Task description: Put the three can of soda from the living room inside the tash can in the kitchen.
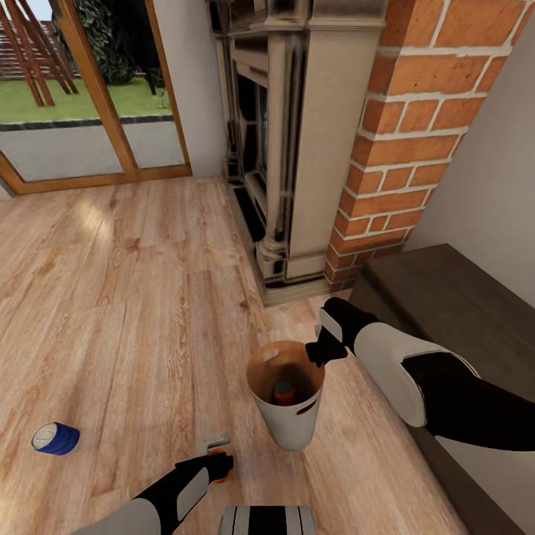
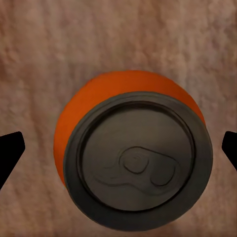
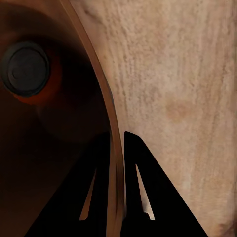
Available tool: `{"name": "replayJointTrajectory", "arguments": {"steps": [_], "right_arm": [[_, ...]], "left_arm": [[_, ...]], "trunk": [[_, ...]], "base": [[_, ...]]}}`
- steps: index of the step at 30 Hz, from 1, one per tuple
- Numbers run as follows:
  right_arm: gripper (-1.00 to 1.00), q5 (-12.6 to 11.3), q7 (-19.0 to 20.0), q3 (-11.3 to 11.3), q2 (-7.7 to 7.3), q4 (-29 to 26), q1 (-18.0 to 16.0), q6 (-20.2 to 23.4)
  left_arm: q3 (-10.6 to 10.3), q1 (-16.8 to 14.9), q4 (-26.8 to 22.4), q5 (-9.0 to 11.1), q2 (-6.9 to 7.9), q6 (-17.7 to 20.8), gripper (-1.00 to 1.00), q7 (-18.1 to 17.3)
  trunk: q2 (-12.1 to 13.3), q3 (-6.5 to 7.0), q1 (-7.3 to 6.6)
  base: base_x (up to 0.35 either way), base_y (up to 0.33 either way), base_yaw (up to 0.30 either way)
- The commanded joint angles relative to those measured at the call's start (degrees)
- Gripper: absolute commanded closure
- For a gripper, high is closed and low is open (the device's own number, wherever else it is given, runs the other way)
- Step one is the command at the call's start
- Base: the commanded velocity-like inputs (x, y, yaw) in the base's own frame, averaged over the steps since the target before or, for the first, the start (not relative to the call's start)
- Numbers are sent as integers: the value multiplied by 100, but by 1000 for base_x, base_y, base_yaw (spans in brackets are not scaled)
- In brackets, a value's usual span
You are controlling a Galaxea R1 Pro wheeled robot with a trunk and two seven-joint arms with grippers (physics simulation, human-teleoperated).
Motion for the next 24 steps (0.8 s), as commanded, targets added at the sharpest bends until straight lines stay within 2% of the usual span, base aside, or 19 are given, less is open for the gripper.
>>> {"name": "replayJointTrajectory", "arguments": {"steps": [1, 14, 24], "right_arm": [[100, -144, 30, -112, 1, 2, 0, 0], [100, -144, 30, -112, 5, 6, 2, 0], [100, -144, 30, -112, 9, 8, 3, 0]], "left_arm": [[1, 0, 0, 0, 0, 0, 100, 0], [4, 0, 0, -8, 0, 0, 100, -6], [4, 0, -6, -1, 19, -14, 100, -11]], "trunk": [[0, 0, -1], [0, 0, -1], [13, 222, -26]], "base": [[0, 0, 0], [0, 0, 0], [0, 0, 0]]}}
